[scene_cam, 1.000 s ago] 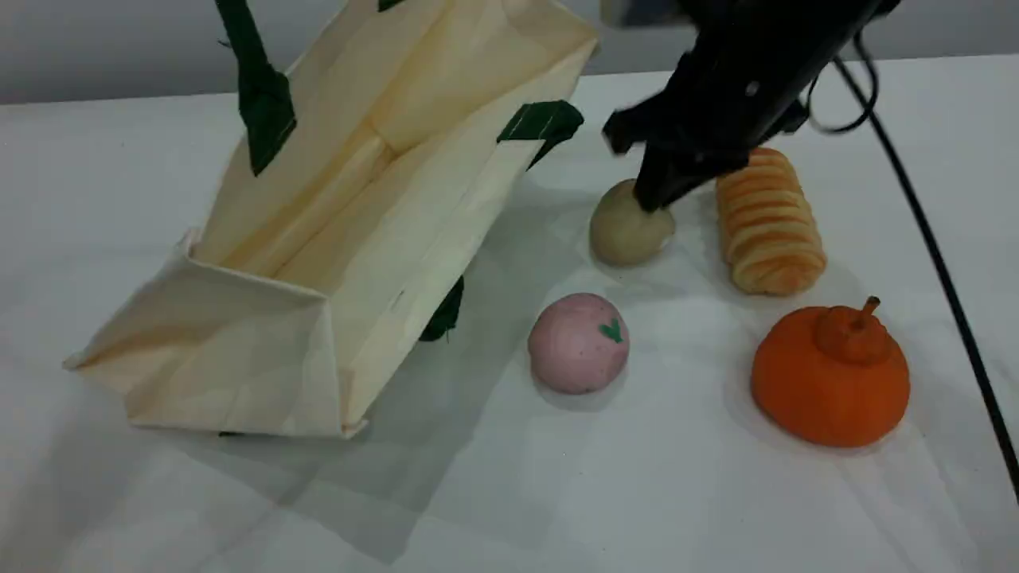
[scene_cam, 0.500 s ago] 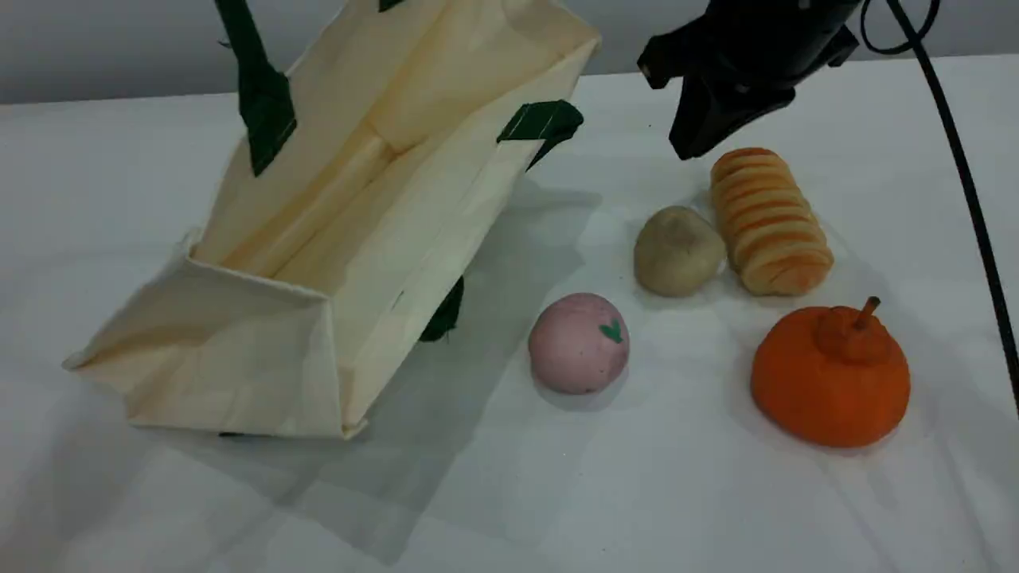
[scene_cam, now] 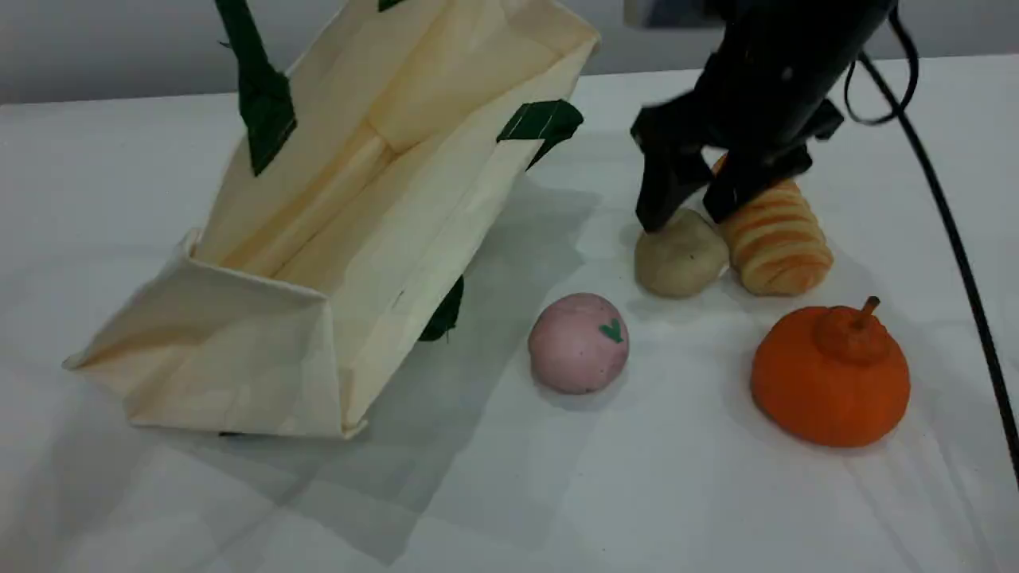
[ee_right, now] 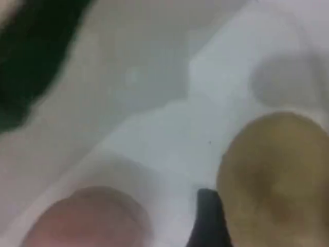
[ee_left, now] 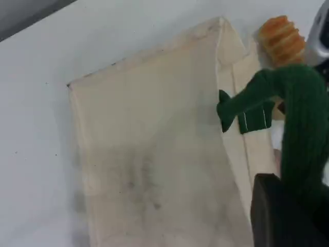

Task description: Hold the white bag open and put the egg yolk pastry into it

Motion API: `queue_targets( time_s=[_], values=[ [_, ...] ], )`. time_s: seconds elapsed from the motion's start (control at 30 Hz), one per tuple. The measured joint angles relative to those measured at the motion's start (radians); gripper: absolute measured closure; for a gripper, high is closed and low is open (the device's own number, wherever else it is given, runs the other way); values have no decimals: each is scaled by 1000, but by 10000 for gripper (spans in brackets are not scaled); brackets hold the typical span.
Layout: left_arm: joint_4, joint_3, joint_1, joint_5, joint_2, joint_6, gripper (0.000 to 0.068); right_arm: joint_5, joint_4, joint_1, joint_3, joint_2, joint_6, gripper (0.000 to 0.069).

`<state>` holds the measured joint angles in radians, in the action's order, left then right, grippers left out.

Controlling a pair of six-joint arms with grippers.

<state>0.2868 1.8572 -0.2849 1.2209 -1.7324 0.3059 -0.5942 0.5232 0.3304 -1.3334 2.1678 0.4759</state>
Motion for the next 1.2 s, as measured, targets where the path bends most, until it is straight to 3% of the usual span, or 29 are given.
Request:
queue_targets(
  time_s=[0.4, 0.67, 0.93, 1.03, 1.2],
  values=[
    [0, 0, 0, 0, 0, 0, 590, 57, 29, -2, -2, 89, 0, 233],
    [1, 0, 0, 0, 0, 0, 590, 50, 21, 8, -2, 99, 0, 411],
    [1, 0, 0, 0, 0, 0, 590, 0, -36, 10, 0, 67, -4, 453],
    [1, 0, 0, 0, 0, 0, 590, -89, -71, 13, 5, 16, -15, 498],
    [1, 0, 0, 0, 0, 0, 590, -67, -132, 10, 1, -123, -62, 515]
  ],
)
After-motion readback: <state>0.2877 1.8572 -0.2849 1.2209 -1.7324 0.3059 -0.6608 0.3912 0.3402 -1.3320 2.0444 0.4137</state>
